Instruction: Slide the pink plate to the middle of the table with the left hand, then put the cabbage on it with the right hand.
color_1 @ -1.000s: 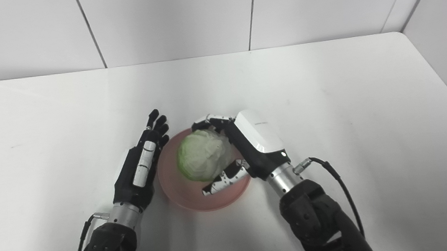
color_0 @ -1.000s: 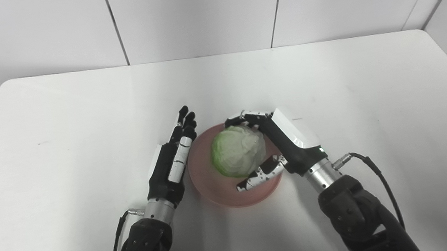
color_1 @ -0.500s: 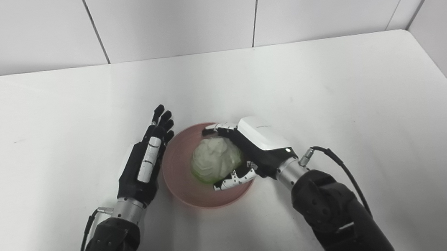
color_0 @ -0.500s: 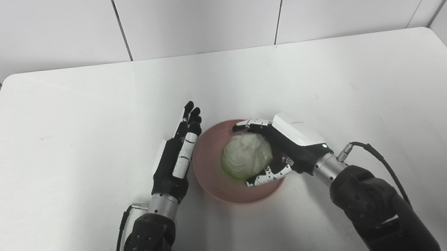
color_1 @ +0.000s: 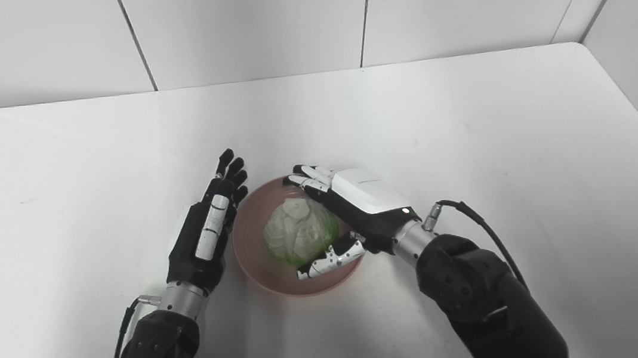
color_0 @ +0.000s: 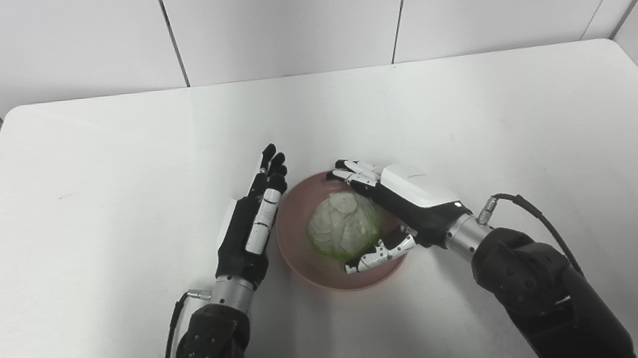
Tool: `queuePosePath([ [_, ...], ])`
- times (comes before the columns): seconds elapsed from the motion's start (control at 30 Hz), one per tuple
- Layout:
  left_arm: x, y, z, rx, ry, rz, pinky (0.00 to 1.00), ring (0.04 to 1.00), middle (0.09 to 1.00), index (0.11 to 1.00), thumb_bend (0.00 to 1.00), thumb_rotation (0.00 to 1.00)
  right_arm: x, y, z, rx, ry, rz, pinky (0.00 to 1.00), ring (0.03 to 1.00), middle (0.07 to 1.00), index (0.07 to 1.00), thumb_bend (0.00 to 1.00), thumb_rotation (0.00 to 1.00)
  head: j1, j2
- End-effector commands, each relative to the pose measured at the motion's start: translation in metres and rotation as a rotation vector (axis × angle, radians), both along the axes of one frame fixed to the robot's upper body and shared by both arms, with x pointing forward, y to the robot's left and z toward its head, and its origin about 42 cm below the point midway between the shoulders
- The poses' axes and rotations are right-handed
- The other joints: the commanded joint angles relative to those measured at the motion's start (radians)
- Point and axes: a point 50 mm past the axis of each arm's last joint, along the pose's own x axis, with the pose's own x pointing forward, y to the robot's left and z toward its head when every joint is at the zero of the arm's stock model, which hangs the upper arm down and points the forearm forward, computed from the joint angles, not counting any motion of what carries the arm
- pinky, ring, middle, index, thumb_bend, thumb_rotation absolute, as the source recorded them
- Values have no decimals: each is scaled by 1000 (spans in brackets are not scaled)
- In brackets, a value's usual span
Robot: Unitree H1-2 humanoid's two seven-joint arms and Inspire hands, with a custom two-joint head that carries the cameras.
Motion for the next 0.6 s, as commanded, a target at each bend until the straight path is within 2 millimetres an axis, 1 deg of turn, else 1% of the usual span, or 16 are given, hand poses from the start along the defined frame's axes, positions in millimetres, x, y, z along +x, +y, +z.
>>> queuePosePath([
  [0.0, 5, -3, 16, -27, -73, -1, 1000, 1000, 998, 984, 727, 865, 4, 0, 12, -6, -47, 13, 1000, 1000, 1000, 945, 792, 404, 1, 1],
  [0.1, 5, -3, 17, -44, -61, 10, 1000, 1000, 995, 979, 732, 851, 2, 0, 15, 41, -70, 4, 1000, 1000, 1000, 969, 805, 393, 2, 2],
  [0.13, 5, -3, 17, -51, -55, 15, 1000, 1000, 992, 974, 730, 841, 2, -1, 16, 74, -83, -1, 979, 1000, 1000, 985, 807, 392, 2, 2],
  [0.2, 6, -2, 18, -58, -52, 22, 1000, 1000, 990, 971, 703, 834, 2, -5, 15, 143, -103, -12, 941, 1000, 1000, 998, 785, 470, 2, 2],
  [0.23, 6, -1, 19, -56, -58, 25, 1000, 1000, 990, 971, 702, 834, 2, -7, 13, 182, -105, -23, 940, 1000, 1000, 999, 784, 476, -1, 4],
  [0.3, 6, 0, 20, -49, -68, 34, 1000, 998, 989, 973, 695, 838, 3, -11, 9, 270, -102, -49, 958, 1000, 1000, 1000, 774, 546, -1, 4],
  [0.37, 6, 0, 20, -41, -75, 41, 1000, 999, 992, 977, 689, 844, 5, -14, 7, 355, -117, -81, 927, 1000, 1000, 1000, 755, 583, -1, 5],
  [0.4, 6, 1, 20, -39, -78, 44, 1000, 1000, 994, 982, 680, 846, 5, -15, 6, 392, -130, -99, 903, 1000, 1000, 1000, 739, 618, -1, 5],
  [0.43, 6, 1, 20, -37, -80, 45, 1000, 1000, 995, 985, 676, 848, 6, -17, 6, 428, -137, -116, 904, 1000, 1000, 1000, 734, 643, -1, 5],
  [0.53, 6, 1, 20, -26, -85, 48, 1000, 1000, 999, 992, 663, 861, 7, -19, 5, 524, -131, -150, 965, 1000, 1000, 1000, 703, 697, -1, 5],
  [0.57, 6, 1, 20, -21, -88, 49, 1000, 1000, 1000, 996, 659, 873, 8, -19, 4, 553, -125, -158, 989, 1000, 1000, 1000, 690, 742, -1, 5],
])
